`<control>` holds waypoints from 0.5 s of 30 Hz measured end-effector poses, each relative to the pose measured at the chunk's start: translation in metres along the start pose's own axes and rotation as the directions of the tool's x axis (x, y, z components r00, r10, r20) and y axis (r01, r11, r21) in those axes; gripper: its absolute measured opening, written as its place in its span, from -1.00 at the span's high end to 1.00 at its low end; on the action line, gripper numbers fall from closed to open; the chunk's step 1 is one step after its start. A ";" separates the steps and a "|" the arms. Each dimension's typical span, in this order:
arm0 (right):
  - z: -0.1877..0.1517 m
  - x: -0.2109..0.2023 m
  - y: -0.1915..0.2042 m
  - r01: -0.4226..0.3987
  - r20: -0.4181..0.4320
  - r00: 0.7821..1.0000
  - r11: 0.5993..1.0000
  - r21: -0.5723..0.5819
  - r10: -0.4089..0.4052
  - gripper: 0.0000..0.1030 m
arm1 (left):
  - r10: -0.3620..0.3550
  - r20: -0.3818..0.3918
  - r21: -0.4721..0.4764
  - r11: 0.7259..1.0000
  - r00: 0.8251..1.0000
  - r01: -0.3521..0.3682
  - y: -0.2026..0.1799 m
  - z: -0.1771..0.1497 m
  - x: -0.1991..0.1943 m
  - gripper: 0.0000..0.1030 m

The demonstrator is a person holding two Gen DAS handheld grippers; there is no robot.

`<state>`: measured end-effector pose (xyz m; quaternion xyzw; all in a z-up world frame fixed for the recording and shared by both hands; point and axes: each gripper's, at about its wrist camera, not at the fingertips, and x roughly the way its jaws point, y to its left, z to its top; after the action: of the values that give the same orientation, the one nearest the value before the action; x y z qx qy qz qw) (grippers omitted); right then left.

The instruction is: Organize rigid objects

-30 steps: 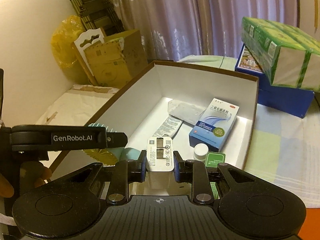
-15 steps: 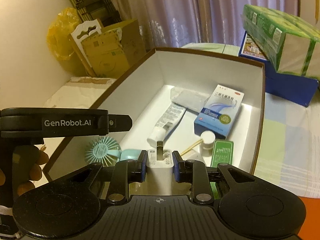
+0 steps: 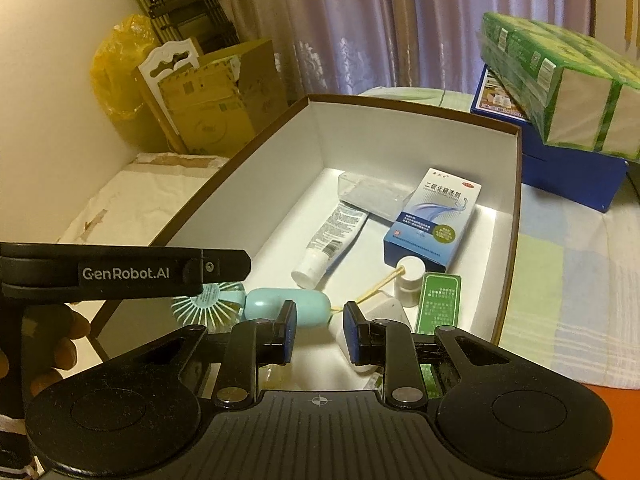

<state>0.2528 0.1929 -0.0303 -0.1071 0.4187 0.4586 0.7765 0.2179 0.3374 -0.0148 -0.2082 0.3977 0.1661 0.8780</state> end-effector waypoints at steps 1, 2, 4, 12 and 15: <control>-0.001 -0.001 0.000 0.001 0.001 1.000 1.000 0.000 -0.001 0.56 | 0.000 0.001 0.000 1.000 1.000 0.000 0.000 -0.001 -0.001 -0.24; -0.001 -0.002 0.001 0.003 0.002 1.000 1.000 0.000 -0.003 0.56 | -0.001 0.003 0.001 1.000 1.000 0.001 0.000 -0.001 -0.003 -0.24; -0.003 -0.005 0.001 0.007 0.004 1.000 1.000 0.002 -0.007 0.56 | -0.001 0.006 0.008 1.000 1.000 0.001 0.000 -0.003 -0.006 -0.24; -0.012 -0.023 -0.001 0.022 0.020 1.000 0.999 0.028 -0.023 0.56 | -0.007 0.035 0.072 0.997 0.999 0.005 -0.004 -0.011 -0.023 -0.29; -0.019 -0.032 -0.001 0.033 0.032 0.999 0.999 0.035 -0.034 0.54 | -0.019 0.054 0.103 0.995 0.998 0.013 -0.006 -0.015 -0.030 -0.34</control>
<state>0.2359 0.1623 -0.0182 -0.0933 0.4117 0.4401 0.7925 0.1924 0.3206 0.0011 -0.1611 0.3800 0.1440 0.8994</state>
